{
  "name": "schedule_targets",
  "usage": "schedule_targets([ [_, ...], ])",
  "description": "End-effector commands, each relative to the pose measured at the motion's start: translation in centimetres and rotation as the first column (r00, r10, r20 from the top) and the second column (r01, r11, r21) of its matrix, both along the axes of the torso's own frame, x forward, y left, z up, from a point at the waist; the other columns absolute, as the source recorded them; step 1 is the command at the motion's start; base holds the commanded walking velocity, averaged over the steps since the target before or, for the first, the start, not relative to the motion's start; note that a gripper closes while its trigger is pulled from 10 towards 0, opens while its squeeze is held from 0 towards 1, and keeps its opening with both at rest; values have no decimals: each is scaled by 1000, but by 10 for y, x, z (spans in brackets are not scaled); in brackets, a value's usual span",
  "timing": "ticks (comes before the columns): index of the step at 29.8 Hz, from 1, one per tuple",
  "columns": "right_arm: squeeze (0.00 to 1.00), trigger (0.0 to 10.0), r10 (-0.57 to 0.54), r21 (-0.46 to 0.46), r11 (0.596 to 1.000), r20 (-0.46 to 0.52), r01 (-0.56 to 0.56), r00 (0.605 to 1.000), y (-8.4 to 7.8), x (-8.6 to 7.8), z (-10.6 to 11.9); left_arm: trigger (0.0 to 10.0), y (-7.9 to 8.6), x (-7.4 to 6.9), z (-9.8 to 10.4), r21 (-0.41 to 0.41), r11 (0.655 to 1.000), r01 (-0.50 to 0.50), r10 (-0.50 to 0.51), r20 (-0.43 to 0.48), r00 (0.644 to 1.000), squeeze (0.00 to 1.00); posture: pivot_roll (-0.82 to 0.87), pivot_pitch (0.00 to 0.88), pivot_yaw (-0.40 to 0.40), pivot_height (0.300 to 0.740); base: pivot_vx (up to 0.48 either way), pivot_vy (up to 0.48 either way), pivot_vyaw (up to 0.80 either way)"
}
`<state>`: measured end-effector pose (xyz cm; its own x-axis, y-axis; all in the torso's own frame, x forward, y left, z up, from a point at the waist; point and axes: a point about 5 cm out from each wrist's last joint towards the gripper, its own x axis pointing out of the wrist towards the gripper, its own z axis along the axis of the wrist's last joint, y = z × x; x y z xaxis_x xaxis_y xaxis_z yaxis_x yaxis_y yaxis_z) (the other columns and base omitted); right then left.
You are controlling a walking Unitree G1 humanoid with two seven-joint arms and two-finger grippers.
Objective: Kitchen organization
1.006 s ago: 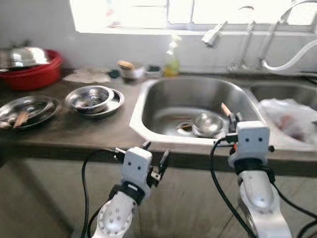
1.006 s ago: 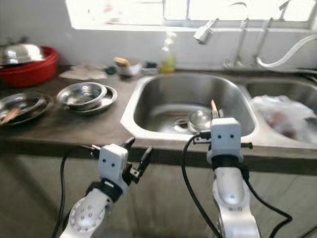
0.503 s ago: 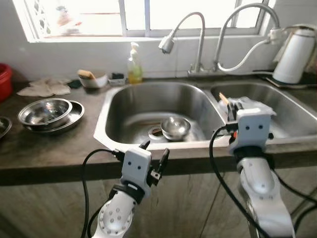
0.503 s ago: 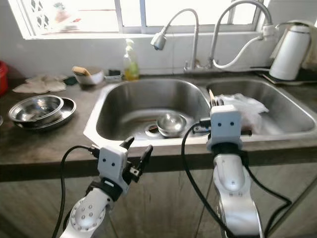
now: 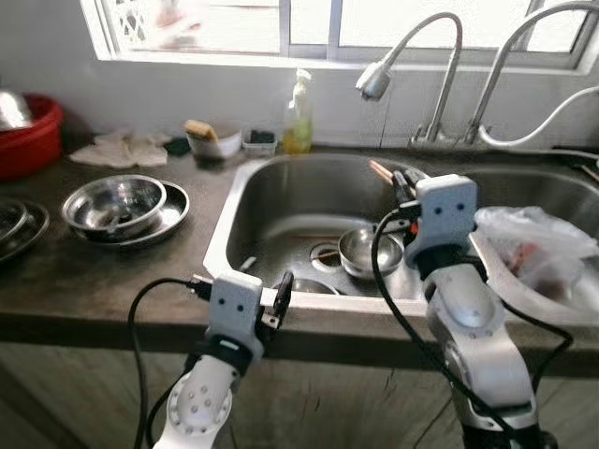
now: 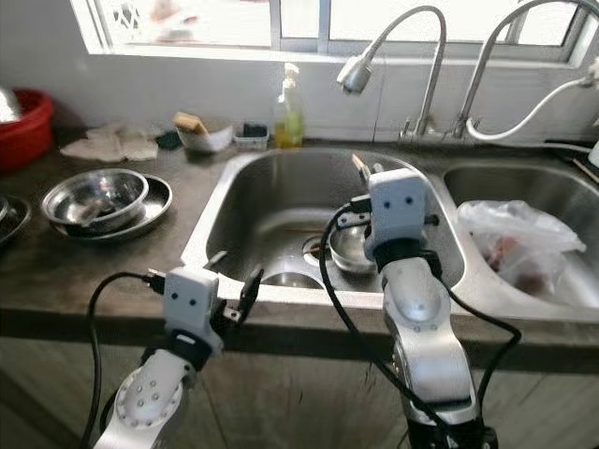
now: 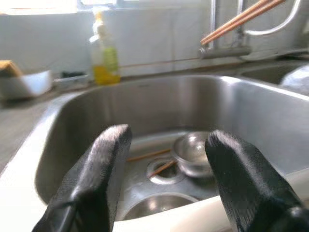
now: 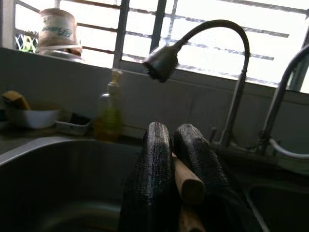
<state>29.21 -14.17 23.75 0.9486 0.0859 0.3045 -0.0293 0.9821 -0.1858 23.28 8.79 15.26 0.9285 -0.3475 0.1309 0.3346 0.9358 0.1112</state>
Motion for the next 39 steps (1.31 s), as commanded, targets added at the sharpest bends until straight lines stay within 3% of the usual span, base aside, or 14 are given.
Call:
schedule_targets([
  [1,0,10000,-14,-1,1000,-28,14,1000,-8,9,0,10000,-3,-2,0,6,1000,8,-8,-4,1000,0,27,26,-56,740,0,0,0],
  [13,0,10000,-50,-43,998,-154,44,987,-27,69,13,10000,-4,-7,3,3,1000,10,-10,-4,1000,0,46,74,-67,740,0,0,0],
  [15,0,10000,-58,-66,997,-211,45,976,-30,86,13,10000,-1,-10,4,6,1000,1,-1,-9,1000,0,56,97,-76,740,0,0,0],
  [17,0,10000,-55,-69,997,-249,39,967,-29,94,11,10000,0,-13,5,7,1000,-2,2,-9,1000,0,62,112,-81,740,0,0,0],
  [22,0,10000,-74,-102,994,-364,39,928,-29,105,-8,10000,0,-19,5,9,1000,-6,6,-21,1000,0,74,131,-86,740,0,0,0],
  [31,0,10000,-60,-110,994,-423,14,904,-28,111,-22,10000,1,-23,5,14,1000,-1,1,-37,999,0,75,142,-86,740,0,0,0],
  [32,1000,10000,-55,-107,994,-423,10,905,-28,112,-22,10000,1,-23,5,14,1000,0,1,-38,999,0,74,139,-85,740,0,0,0],
  [39,1000,10000,-49,-72,997,-373,24,927,-28,110,-16,10000,0,-20,5,16,1000,1,-1,-37,999,0,72,117,-83,740,0,0,0],
])
